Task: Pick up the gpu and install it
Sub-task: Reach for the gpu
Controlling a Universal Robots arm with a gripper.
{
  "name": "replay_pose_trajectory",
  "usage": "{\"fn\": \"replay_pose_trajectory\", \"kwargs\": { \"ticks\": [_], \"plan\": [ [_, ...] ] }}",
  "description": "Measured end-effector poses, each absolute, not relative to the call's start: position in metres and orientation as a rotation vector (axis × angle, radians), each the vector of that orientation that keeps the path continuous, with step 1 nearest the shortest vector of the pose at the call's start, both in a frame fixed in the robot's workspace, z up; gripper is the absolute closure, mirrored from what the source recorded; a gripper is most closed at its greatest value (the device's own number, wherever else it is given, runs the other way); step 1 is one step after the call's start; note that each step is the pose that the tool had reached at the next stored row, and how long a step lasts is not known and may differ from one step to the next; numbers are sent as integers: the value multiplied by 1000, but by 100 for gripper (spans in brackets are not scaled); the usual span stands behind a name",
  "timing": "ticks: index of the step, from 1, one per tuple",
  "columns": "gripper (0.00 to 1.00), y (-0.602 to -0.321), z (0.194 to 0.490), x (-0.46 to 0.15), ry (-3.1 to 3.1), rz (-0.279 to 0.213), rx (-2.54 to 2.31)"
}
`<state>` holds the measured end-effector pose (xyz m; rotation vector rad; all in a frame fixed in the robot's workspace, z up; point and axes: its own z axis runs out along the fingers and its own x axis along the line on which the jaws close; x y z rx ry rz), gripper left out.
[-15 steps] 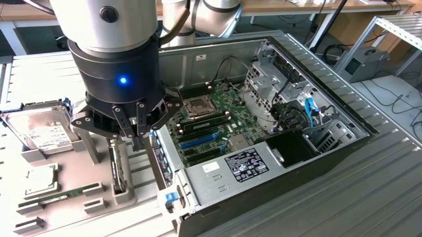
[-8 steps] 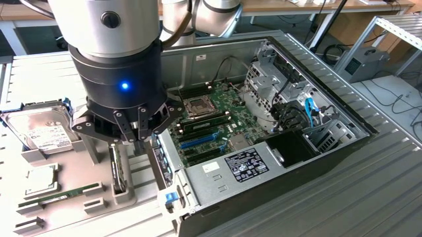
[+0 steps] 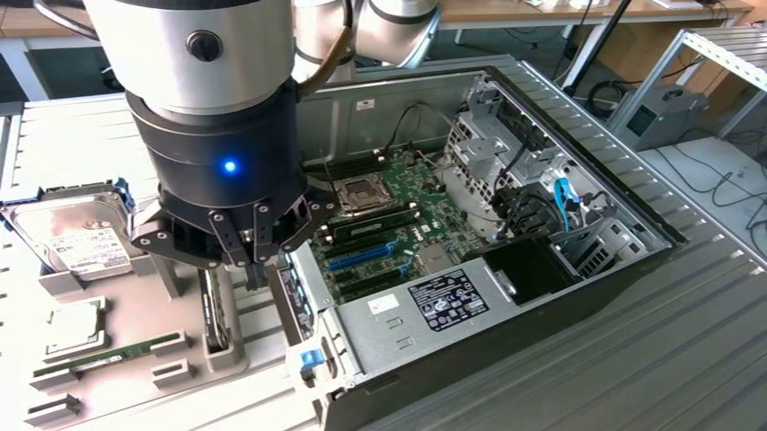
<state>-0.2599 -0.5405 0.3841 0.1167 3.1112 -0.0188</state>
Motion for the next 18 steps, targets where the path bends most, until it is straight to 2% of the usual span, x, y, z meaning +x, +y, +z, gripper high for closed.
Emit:
{"fn": "replay_pose_trajectory", "kwargs": {
  "ticks": [18],
  "plan": [
    [89,-538,384,-270,3111,-19,118]
  ]
}}
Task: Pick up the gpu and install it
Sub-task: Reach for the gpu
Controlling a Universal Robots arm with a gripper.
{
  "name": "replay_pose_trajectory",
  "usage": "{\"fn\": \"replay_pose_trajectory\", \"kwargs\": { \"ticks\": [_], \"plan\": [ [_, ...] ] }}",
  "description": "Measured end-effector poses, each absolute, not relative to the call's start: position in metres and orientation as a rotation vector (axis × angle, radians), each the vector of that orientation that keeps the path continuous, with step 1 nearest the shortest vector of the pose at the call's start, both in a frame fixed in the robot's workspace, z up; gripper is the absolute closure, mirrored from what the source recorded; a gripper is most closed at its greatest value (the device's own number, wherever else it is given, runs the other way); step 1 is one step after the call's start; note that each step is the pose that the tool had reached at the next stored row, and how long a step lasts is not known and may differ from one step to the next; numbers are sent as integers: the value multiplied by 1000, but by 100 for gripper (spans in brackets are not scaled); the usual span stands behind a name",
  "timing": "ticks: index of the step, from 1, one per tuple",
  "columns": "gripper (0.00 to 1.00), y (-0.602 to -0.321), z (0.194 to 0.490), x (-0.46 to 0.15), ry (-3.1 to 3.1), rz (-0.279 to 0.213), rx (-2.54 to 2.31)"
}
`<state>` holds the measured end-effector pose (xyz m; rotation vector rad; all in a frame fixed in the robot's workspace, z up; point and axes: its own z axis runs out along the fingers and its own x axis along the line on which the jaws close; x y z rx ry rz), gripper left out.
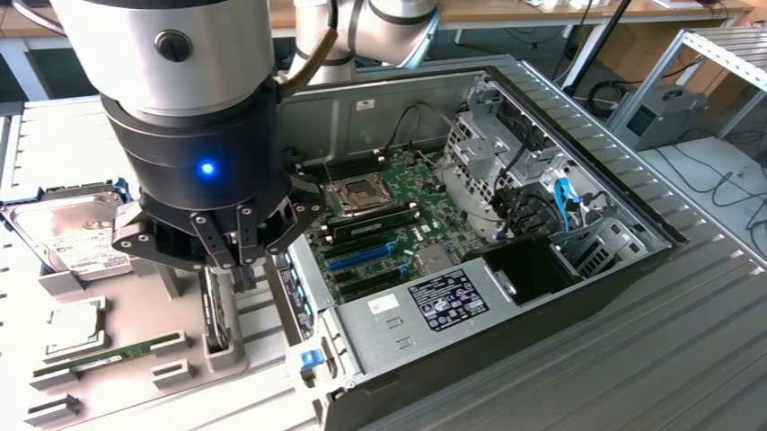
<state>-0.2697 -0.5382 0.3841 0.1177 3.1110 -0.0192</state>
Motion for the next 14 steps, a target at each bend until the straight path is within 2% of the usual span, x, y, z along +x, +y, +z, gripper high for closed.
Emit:
{"fn": "replay_pose_trajectory", "kwargs": {
  "ticks": [14],
  "plan": [
    [89,-510,384,-279,3111,-19,119]
  ]
}}
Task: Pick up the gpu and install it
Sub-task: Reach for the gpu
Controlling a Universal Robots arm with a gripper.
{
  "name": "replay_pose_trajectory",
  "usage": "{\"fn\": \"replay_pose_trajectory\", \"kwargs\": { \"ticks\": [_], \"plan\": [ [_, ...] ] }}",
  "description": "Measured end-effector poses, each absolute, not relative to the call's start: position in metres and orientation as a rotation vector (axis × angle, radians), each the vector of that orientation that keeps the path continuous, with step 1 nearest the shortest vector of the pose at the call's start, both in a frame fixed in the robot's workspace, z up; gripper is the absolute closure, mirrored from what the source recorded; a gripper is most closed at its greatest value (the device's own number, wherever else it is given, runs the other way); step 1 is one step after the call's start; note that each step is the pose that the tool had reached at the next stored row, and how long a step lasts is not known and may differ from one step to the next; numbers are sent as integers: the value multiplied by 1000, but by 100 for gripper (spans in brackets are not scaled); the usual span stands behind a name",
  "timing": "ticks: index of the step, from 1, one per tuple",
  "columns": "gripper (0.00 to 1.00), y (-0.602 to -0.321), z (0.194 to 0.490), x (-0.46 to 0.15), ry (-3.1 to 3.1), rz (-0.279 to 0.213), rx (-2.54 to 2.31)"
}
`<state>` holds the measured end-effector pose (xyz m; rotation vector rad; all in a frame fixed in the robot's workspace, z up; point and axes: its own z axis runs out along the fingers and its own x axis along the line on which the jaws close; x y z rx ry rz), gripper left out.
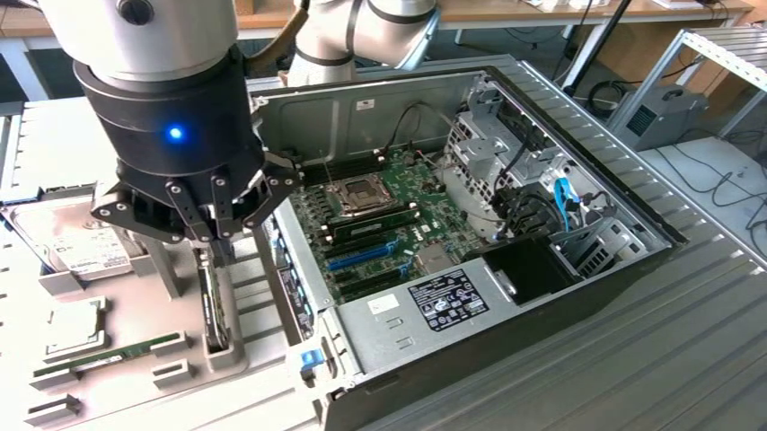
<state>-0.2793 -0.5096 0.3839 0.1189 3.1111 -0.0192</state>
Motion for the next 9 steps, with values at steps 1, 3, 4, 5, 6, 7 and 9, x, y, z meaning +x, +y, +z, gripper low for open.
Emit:
{"fn": "replay_pose_trajectory", "kwargs": {
  "ticks": [1,3,4,5,6,7,9],
  "plan": [
    [89,-506,384,-280,3111,-19,119],
    [89,-503,384,-283,3111,-19,120],
    [89,-501,384,-284,3111,-19,120],
    [89,-501,384,-285,3111,-19,120],
    [89,-500,384,-285,3111,-19,120],
    [89,-500,384,-285,3111,-19,120],
    [89,-500,384,-285,3111,-19,120]
  ]
}}
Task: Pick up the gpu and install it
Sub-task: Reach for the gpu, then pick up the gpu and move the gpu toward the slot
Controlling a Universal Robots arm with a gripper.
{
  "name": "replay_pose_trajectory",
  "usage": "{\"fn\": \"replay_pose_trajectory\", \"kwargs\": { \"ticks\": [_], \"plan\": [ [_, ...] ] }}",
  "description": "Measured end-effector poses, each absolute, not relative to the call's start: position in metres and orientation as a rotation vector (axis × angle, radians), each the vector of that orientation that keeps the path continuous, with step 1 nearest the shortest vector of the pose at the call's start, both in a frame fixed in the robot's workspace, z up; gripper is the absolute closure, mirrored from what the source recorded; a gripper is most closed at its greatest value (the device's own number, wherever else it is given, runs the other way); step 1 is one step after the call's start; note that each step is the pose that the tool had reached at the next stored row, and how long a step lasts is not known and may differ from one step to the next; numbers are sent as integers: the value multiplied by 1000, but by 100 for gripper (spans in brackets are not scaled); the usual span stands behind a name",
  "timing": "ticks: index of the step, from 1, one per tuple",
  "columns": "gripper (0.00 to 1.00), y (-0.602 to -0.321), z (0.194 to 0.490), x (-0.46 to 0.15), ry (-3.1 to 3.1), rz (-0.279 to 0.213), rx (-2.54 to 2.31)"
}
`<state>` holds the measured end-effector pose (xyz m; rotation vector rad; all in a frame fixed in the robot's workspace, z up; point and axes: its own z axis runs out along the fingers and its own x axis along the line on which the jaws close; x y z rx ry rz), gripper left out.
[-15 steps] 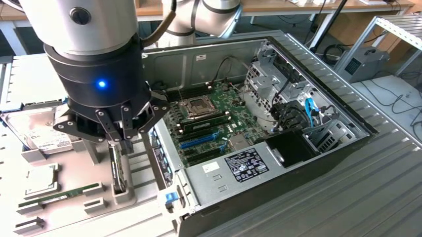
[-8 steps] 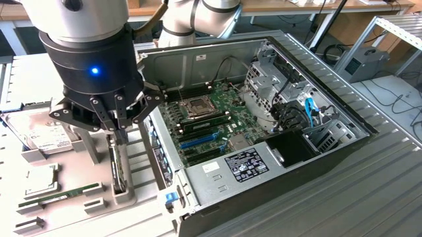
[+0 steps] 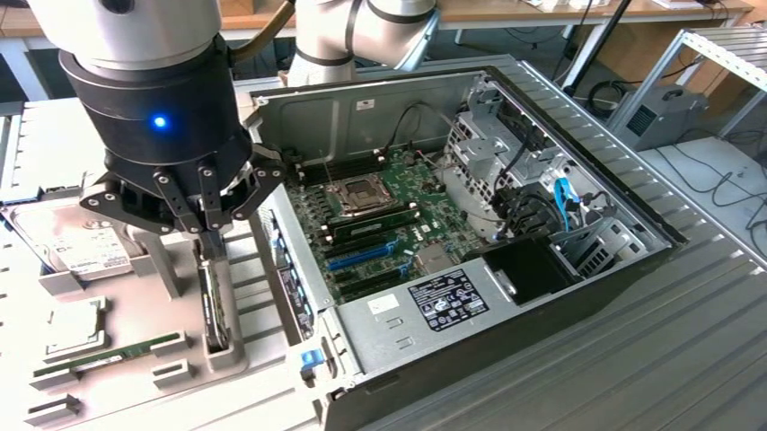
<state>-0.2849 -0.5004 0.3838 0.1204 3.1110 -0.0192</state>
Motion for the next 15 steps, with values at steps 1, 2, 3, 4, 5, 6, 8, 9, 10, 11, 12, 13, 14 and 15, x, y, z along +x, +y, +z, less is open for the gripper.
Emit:
{"fn": "replay_pose_trajectory", "kwargs": {
  "ticks": [1,2,3,4,5,6,8,9,10,11,12,13,14,15],
  "plan": [
    [89,-500,384,-285,3111,-19,120],
    [89,-500,384,-285,3111,-19,120],
    [89,-500,384,-285,3111,-19,120],
    [89,-500,384,-285,3111,-19,120],
    [89,-500,384,-285,3111,-19,120],
    [89,-500,384,-285,3111,-19,120],
    [89,-500,384,-285,3111,-19,120],
    [89,-500,384,-285,3111,-19,120],
    [89,-500,384,-285,3111,-19,120],
    [83,-500,384,-285,3111,-19,120],
    [76,-500,384,-285,3111,-19,120],
    [71,-500,384,-285,3111,-19,120],
    [64,-500,384,-285,3111,-19,120],
    [64,-500,384,-285,3111,-19,120]
  ]
}}
